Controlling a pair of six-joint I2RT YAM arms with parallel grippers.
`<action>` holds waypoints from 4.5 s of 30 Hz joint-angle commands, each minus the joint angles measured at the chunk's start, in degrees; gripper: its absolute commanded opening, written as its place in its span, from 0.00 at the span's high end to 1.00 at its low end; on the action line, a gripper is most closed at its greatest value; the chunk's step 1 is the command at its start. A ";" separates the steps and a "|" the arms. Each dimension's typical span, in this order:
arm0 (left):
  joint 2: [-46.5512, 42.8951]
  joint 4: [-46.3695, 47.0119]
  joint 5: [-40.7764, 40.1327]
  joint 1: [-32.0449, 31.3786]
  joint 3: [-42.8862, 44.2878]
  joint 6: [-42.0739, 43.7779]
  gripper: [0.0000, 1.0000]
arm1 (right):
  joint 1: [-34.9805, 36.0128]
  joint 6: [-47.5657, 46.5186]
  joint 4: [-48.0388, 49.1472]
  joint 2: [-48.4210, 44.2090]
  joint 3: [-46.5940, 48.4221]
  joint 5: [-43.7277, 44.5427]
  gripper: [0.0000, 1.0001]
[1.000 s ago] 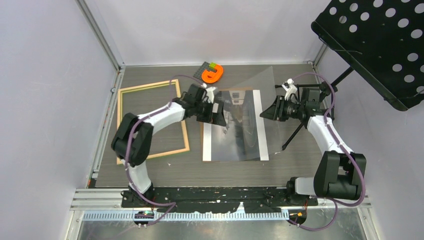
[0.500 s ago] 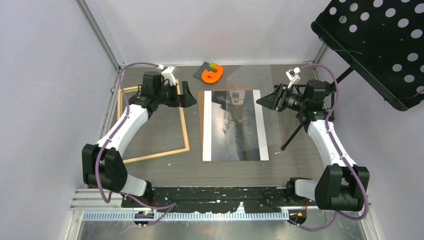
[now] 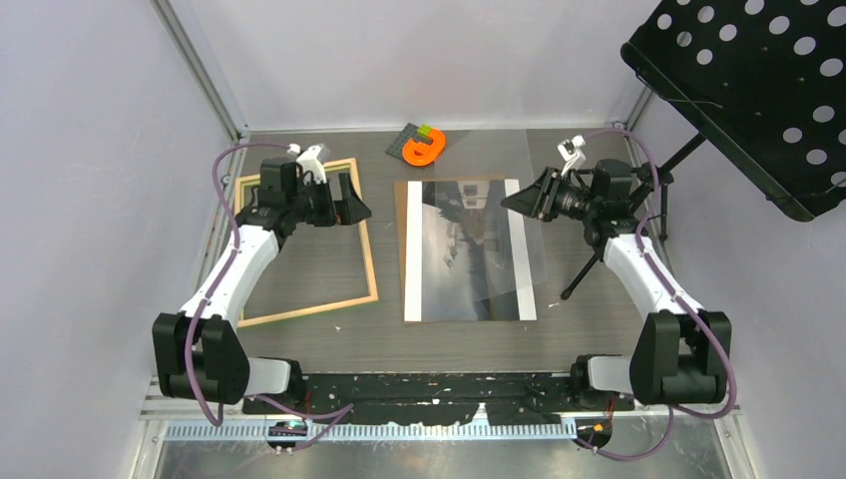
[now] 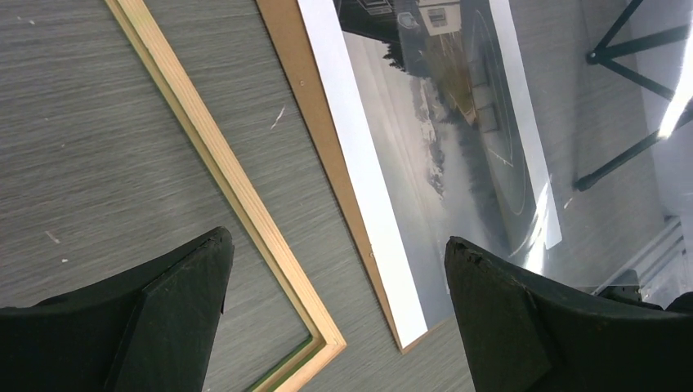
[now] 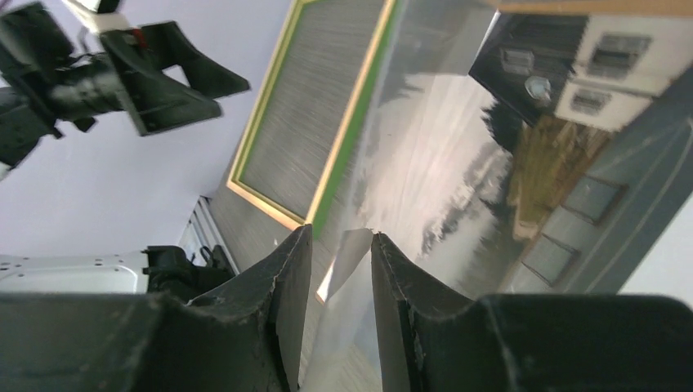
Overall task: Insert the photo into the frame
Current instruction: Pick up the photo frame item at the center of the board.
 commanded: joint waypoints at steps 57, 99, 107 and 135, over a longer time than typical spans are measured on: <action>34.71 12.88 -3.29 -23.07 6.50 -12.06 0.01 | -8.40 -24.06 -16.84 23.77 2.27 2.89 0.34; 31.70 10.89 -4.03 -23.08 8.63 -8.74 0.01 | -6.65 -18.00 -16.11 23.75 2.58 -7.60 0.94; 21.65 5.99 -5.40 -19.10 10.79 -0.49 0.01 | -6.63 -7.05 -6.21 17.44 0.84 -10.42 0.94; 8.43 -23.46 -22.52 25.71 8.63 22.61 0.01 | 6.26 28.22 31.34 8.05 0.41 -8.77 0.94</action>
